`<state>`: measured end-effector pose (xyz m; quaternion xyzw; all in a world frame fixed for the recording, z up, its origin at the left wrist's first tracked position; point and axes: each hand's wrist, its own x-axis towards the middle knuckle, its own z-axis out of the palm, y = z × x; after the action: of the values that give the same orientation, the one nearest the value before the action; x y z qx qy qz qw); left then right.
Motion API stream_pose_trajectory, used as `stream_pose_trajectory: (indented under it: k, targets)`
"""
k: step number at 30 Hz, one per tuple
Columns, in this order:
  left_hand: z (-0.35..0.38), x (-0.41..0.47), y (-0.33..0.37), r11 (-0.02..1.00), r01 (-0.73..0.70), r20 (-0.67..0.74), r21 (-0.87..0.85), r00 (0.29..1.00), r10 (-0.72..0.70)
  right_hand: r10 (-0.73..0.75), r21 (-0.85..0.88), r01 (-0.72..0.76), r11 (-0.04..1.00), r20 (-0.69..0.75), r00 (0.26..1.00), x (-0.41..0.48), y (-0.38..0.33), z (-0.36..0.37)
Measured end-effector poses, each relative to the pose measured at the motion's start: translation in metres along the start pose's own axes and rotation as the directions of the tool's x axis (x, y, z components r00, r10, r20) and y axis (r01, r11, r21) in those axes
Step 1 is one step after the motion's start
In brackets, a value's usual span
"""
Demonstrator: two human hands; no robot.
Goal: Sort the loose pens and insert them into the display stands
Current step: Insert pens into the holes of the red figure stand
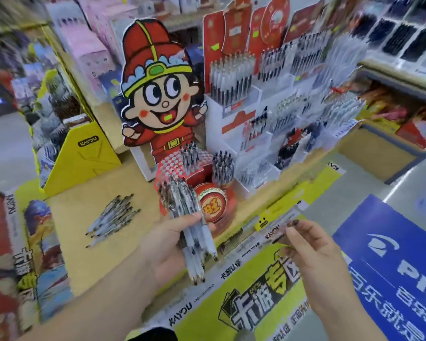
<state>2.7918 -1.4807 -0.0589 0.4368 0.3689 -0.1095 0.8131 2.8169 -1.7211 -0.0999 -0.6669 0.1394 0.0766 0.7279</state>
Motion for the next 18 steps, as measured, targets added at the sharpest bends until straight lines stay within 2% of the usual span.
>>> stream_pose_trajectory:
  k: [6, 10, 18]
  targets:
    - [0.022, 0.013, 0.006, 0.996, -0.072, -0.110, -0.045, 0.992, 0.066, -0.023, 0.023, 0.022, 0.999, 0.056, 0.998, 0.059, -0.019, -0.021]
    - [0.016, 0.035, 0.024, 0.985, -0.130, -0.138, -0.114, 0.984, 0.114, -0.050, -0.051, 0.058, 0.997, 0.148, 0.988, 0.092, -0.028, -0.001]
    - [0.017, 0.078, 0.063, 0.966, -0.167, -0.199, -0.198, 0.972, 0.127, -0.253, -0.163, 0.319, 0.934, 0.327, 0.910, 0.153, -0.083, 0.062]
